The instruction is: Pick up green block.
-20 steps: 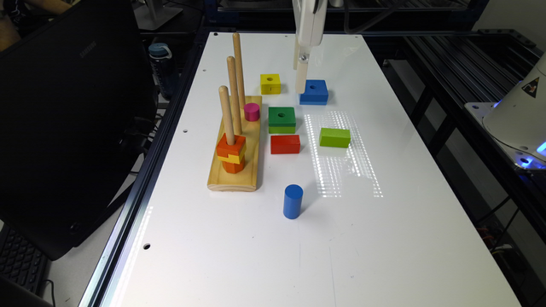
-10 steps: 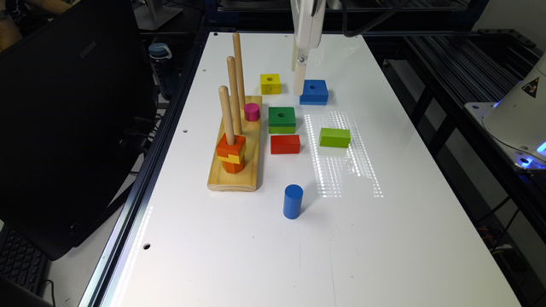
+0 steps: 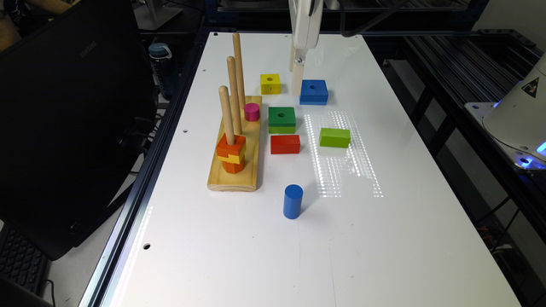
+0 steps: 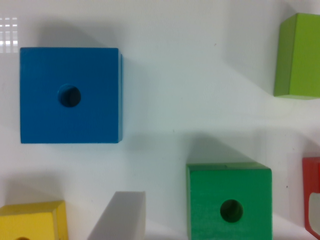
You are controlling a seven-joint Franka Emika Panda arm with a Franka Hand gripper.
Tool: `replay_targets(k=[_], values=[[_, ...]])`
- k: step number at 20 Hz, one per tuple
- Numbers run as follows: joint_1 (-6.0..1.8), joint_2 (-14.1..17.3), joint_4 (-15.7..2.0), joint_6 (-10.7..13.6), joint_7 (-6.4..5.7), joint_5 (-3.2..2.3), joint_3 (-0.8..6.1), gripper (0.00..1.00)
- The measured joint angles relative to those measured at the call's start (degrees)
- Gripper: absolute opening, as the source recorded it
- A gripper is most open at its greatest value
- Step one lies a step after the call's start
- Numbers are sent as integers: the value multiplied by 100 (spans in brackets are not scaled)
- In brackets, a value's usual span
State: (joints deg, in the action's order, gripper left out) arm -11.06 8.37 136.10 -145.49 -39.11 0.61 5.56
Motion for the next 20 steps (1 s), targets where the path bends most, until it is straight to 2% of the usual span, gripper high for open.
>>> replay_targets(k=[3,6,20], values=[[-1,233,-4,-229,0,-3,0,100],[-1,365,-28,-347,0,-3,-1,100],[-1,418,-51,-360,0,-3,-1,100]])
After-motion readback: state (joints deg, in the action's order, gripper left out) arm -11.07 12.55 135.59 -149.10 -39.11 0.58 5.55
